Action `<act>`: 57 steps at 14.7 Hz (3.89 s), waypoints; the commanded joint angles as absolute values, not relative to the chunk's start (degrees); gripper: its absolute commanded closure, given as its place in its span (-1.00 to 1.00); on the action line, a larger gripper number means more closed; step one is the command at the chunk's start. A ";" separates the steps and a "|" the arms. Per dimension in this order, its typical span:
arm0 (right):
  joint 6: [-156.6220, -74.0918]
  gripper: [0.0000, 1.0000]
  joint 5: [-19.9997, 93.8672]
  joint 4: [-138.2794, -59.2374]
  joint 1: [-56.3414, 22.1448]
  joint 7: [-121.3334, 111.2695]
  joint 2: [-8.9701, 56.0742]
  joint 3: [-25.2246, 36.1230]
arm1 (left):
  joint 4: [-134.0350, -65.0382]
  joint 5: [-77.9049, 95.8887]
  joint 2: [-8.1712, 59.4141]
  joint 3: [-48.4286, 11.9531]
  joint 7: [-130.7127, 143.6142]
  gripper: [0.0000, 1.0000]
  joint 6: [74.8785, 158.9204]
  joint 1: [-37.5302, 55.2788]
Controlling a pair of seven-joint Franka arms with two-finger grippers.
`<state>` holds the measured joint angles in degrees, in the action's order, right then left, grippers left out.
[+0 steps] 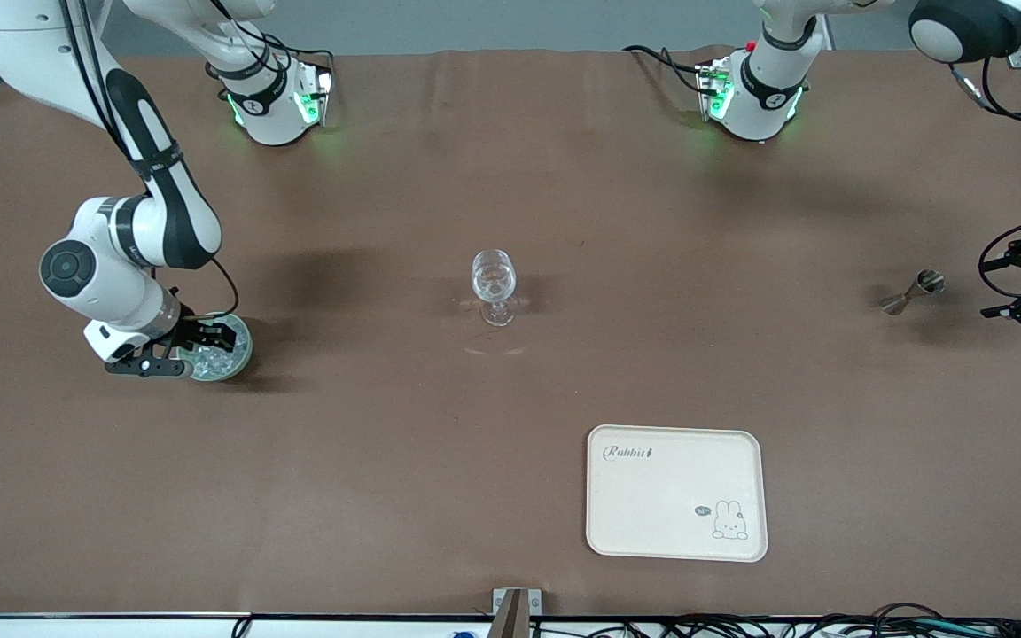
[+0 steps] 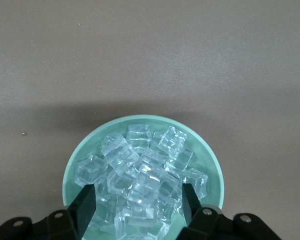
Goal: Pour wine and add ice with both arms
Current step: 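Grasp an ice cube with the right gripper while the left gripper reaches the jigger, then lift the ice cube with the right gripper while the left gripper lifts the jigger, then carry the silver jigger toward the wine glass with the left gripper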
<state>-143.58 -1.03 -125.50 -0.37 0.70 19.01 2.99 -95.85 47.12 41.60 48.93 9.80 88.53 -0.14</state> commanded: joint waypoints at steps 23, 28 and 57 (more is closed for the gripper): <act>-132.02 0.94 -0.53 -117.52 0.44 0.44 18.63 2.81 | -90.79 66.18 58.98 48.69 9.40 -0.95 66.62 -6.94; -131.84 0.99 -0.53 -117.51 0.44 0.79 18.28 2.81 | -91.05 67.67 60.12 47.64 9.67 -0.95 66.18 -7.56; -90.62 0.99 -0.44 -78.57 0.18 6.77 8.35 2.72 | -92.55 73.56 59.94 46.76 16.42 0.81 64.07 -10.28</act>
